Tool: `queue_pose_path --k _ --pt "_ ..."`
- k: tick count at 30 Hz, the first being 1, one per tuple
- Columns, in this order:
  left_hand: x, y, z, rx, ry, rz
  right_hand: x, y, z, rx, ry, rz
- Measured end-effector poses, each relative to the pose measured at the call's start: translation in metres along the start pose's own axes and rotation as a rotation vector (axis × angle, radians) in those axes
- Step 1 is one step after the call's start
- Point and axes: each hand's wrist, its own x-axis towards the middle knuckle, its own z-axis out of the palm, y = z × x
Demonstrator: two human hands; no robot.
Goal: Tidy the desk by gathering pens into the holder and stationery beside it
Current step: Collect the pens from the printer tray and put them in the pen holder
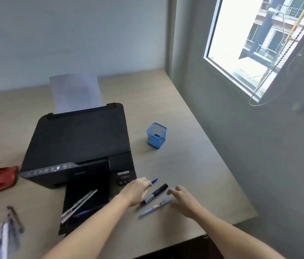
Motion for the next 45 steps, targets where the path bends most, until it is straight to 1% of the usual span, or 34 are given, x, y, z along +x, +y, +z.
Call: queue_pose_path --k 2,5,7,10,13,16,18,19,20,22,23,25,27,30,32,33,35,37,40,43,45 --pt "0.009 -0.006 0.014 0.026 0.005 -0.11 0.007 -0.002 0.01 -0.055 -0.007 -0.06" --pt "0.014 -0.017 0.034 0.162 -0.048 -0.241 0.01 -0.001 0.02 -0.107 -0.004 -0.109" --pt "0.019 -0.023 0.046 0.244 -0.033 -0.274 0.013 0.005 0.022 -0.154 0.019 -0.146" --pt "0.027 -0.022 0.052 0.267 0.004 -0.289 0.009 0.016 0.025 -0.205 0.079 -0.206" --pt "0.03 -0.009 0.05 0.116 0.032 -0.291 -0.001 0.029 0.024 -0.175 0.071 -0.19" --pt "0.03 0.005 0.052 -0.023 0.031 -0.29 -0.018 0.04 0.012 -0.047 0.066 -0.095" --pt "0.027 0.007 0.059 -0.054 -0.016 -0.29 -0.029 0.048 0.001 0.039 0.101 -0.026" --pt "0.025 0.007 0.062 -0.033 -0.023 -0.285 -0.033 0.053 -0.005 0.086 0.126 0.018" --pt "0.024 0.005 0.064 0.0 -0.029 -0.276 -0.036 0.058 -0.011 0.131 0.165 0.06" --pt "0.024 0.001 0.065 0.059 -0.094 -0.228 -0.036 0.069 -0.022 0.228 0.258 0.154" --pt "0.026 -0.002 0.065 0.117 -0.076 -0.222 -0.034 0.075 -0.027 0.262 0.319 0.205" --pt "0.033 0.002 0.058 0.086 -0.064 -0.229 -0.025 0.081 -0.041 0.323 0.446 0.296" --pt "0.043 0.012 0.039 0.068 0.001 -0.265 -0.01 0.08 -0.063 0.381 0.576 0.343" --pt "0.068 0.033 -0.017 -0.106 0.144 -0.286 0.026 0.063 -0.107 0.549 0.748 0.345" --pt "0.091 0.039 -0.06 -0.199 0.239 -0.29 0.054 0.044 -0.135 0.666 0.829 0.288" --pt "0.106 0.037 -0.08 -0.213 0.266 -0.3 0.067 0.034 -0.146 0.686 0.854 0.249" --pt "0.134 0.027 -0.112 -0.177 0.26 -0.336 0.095 0.014 -0.163 0.646 0.857 0.175" --pt "0.158 0.019 -0.132 -0.087 0.165 -0.374 0.121 -0.001 -0.173 0.549 0.797 0.126" --pt "0.179 0.017 -0.145 -0.1 0.024 -0.483 0.155 -0.014 -0.176 0.379 0.695 0.067" --pt "0.189 0.021 -0.15 -0.093 -0.002 -0.525 0.181 -0.02 -0.171 0.291 0.602 0.043" --pt "0.193 0.02 -0.151 -0.088 0.02 -0.523 0.195 -0.02 -0.167 0.246 0.531 0.032"
